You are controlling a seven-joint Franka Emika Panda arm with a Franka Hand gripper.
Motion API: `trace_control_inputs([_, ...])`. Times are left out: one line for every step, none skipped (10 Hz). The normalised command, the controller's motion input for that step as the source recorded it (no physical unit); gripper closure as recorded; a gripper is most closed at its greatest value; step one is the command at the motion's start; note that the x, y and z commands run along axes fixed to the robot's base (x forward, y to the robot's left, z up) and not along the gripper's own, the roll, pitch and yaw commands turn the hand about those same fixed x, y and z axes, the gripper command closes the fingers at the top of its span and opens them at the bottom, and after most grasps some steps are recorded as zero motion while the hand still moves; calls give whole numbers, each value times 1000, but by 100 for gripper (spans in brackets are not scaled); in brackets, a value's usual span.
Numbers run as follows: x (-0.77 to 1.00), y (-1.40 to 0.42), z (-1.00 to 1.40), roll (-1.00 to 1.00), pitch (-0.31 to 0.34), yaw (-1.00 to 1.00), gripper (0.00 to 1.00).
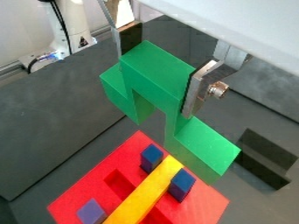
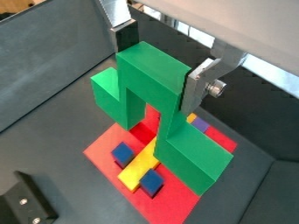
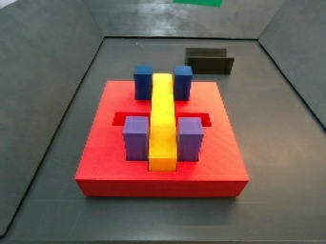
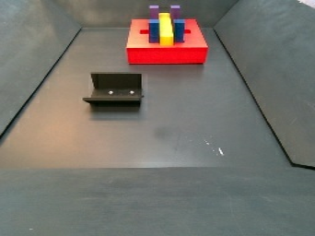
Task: Pick up the green object. Move up. Place the green object on the fixture. Regrasp the green object. Move to above the board. Insert the green object.
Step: Insert the green object.
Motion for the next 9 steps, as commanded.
trace_control_inputs([106, 14, -11, -114, -40, 0, 100])
trace_control_inputs([674, 120, -254, -173, -227, -43, 100])
trace_control_inputs([746, 129, -271, -170, -231, -29, 100])
trace_control_inputs([657, 106, -243, -209, -224, -11, 100])
trace_control_inputs([409, 100, -217, -279, -209, -29, 100])
trace_control_inputs([277, 31, -191, -277, -144, -29, 100])
trace_control_inputs([131, 40, -160, -279, -86, 0, 100])
trace_control_inputs([0, 23, -211, -297, 0, -69, 100])
trace_control_inputs([-66, 34, -206, -353, 0, -77, 100])
